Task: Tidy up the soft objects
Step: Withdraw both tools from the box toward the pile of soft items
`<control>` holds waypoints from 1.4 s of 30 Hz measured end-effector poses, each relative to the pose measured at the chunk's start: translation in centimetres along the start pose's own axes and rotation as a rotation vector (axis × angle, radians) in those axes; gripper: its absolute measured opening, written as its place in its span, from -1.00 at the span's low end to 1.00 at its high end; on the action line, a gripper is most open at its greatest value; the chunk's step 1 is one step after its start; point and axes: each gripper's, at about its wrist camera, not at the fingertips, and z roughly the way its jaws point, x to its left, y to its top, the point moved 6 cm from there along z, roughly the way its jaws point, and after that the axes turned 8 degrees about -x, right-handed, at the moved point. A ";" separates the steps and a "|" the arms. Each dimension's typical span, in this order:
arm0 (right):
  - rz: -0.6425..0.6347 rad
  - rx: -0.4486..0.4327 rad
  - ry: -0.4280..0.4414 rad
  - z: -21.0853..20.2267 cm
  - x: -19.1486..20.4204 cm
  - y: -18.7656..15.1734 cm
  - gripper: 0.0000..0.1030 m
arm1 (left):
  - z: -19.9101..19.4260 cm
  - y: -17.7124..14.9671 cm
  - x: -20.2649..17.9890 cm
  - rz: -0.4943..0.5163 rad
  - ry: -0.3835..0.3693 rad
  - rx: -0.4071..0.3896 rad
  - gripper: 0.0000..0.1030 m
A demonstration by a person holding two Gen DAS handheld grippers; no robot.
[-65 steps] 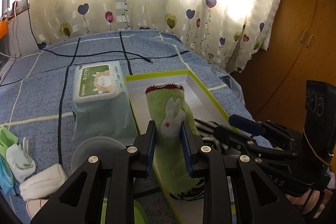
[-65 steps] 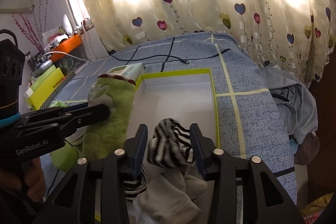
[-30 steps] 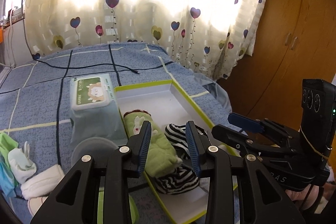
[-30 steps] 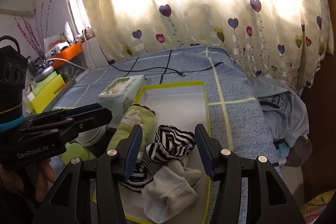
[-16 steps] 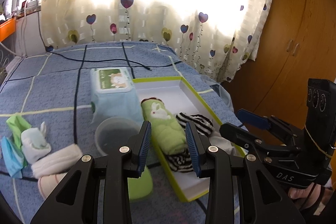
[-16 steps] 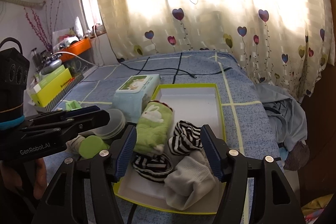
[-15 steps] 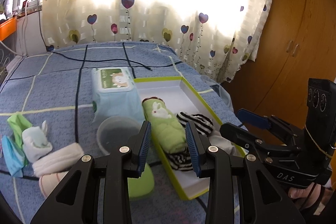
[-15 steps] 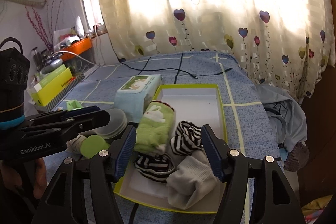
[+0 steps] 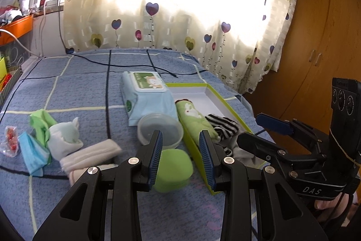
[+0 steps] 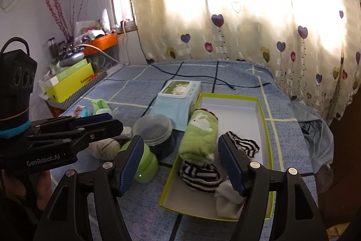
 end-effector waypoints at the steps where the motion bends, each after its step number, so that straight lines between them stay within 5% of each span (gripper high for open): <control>1: -0.002 0.003 0.005 0.1 0.2 -0.1 0.33 | -0.2 -0.1 0.3 -0.004 0.005 -0.001 -0.31; 42: -0.072 0.056 0.137 2.7 5.9 -0.8 0.34 | -2.4 -3.4 9.7 -0.070 0.166 0.013 -0.31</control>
